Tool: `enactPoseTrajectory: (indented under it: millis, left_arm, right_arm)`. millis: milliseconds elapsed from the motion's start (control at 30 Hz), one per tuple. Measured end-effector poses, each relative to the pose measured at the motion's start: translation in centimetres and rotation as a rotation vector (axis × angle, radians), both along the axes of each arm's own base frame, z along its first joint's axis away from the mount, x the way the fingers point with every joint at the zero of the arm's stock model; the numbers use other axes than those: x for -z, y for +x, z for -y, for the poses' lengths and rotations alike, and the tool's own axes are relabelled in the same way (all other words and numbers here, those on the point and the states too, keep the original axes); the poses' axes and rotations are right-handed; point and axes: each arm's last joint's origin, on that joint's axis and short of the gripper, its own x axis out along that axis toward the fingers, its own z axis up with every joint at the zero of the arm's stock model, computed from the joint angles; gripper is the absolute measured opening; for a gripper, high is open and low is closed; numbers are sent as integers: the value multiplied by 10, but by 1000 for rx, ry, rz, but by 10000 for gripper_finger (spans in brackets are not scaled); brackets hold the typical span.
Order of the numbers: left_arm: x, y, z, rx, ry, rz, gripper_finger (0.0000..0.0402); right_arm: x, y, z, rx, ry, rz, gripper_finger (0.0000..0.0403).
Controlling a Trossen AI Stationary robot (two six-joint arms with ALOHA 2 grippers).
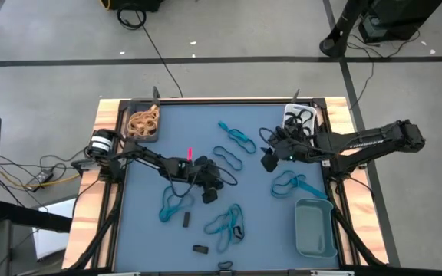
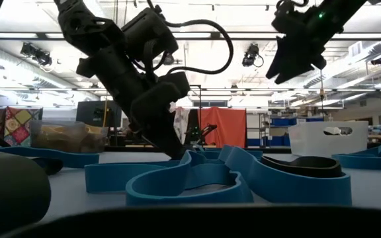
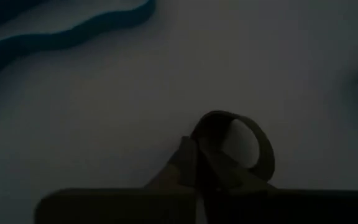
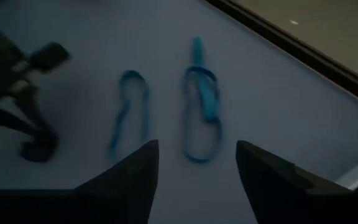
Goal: Sort rubber bands into baskets
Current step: Put the black rubber band into the white bin
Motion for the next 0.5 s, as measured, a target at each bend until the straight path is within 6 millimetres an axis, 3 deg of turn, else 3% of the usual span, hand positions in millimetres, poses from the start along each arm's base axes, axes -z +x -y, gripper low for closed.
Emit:
enactPoseTrajectory:
  millis: [167,500]
  left_arm:
    - [-5,7,11,24,17,104,3]
    - [-30,21,32,91,23,376,1]
  right_arm:
    - [6,6,-21,-65,2,-1,202]
    - [49,33,-71,-360,-46,-163,197]
